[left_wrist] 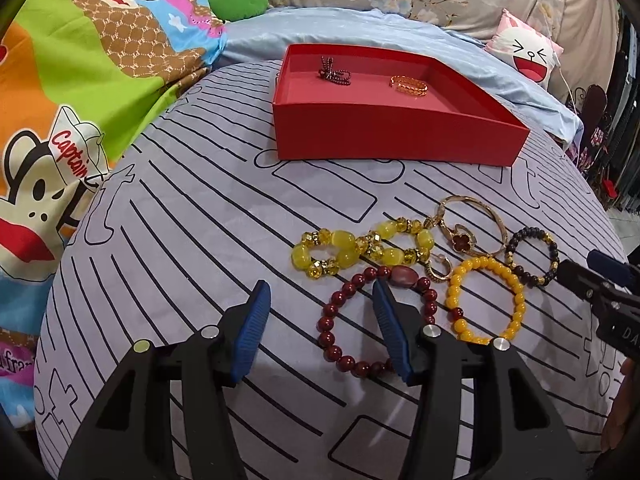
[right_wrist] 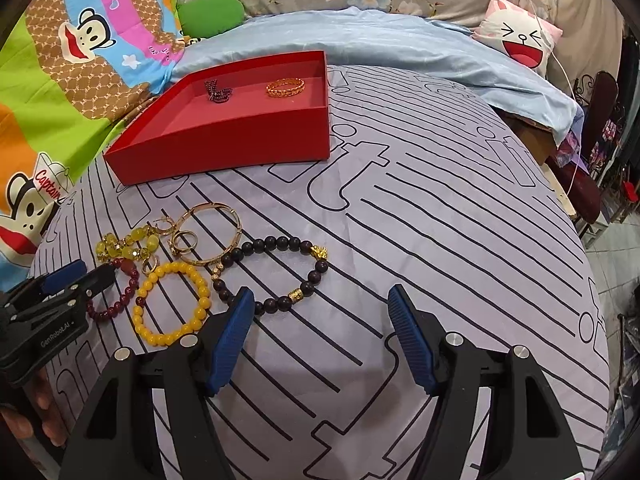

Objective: Organize jewelry
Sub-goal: 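Grasp the red bead bracelet with the left tool while the right tool grasps the black-and-gold bead bracelet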

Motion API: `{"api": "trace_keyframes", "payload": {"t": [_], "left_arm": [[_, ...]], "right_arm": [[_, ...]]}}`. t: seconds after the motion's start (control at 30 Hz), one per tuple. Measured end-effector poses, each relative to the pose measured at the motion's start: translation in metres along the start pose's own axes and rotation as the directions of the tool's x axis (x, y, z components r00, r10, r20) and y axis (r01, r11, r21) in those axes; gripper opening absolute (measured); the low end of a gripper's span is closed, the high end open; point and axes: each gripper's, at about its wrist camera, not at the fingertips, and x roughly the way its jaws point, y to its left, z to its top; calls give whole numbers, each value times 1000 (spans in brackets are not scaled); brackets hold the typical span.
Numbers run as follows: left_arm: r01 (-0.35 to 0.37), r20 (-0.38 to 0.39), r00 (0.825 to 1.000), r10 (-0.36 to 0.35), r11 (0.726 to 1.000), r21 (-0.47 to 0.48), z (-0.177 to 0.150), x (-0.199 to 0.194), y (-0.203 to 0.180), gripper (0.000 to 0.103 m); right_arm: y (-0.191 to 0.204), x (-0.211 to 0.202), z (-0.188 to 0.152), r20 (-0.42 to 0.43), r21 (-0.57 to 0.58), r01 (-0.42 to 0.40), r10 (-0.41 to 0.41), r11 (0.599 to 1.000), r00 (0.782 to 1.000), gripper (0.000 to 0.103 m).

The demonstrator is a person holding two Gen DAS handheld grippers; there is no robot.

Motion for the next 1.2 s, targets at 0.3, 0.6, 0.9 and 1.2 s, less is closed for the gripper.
{"api": "trace_keyframes", "payload": {"t": [0.3, 0.6, 0.9, 1.2], "left_arm": [[-7, 11, 1000, 6, 1000, 19, -3, -1, -3, 42], [-8, 15, 1000, 8, 1000, 30, -2, -1, -5, 26], [23, 15, 1000, -24, 999, 34, -2, -1, -7, 10], [73, 8, 997, -73, 997, 15, -5, -4, -7, 7]], "right_arm": [[1, 9, 10, 4, 12, 7, -7, 1000, 1000, 66], [6, 23, 12, -13, 1, 23, -22, 1000, 1000, 53], [4, 24, 10, -7, -6, 25, -26, 1000, 1000, 30], [1, 20, 9, -16, 7, 1, 0, 1000, 1000, 8]]}}
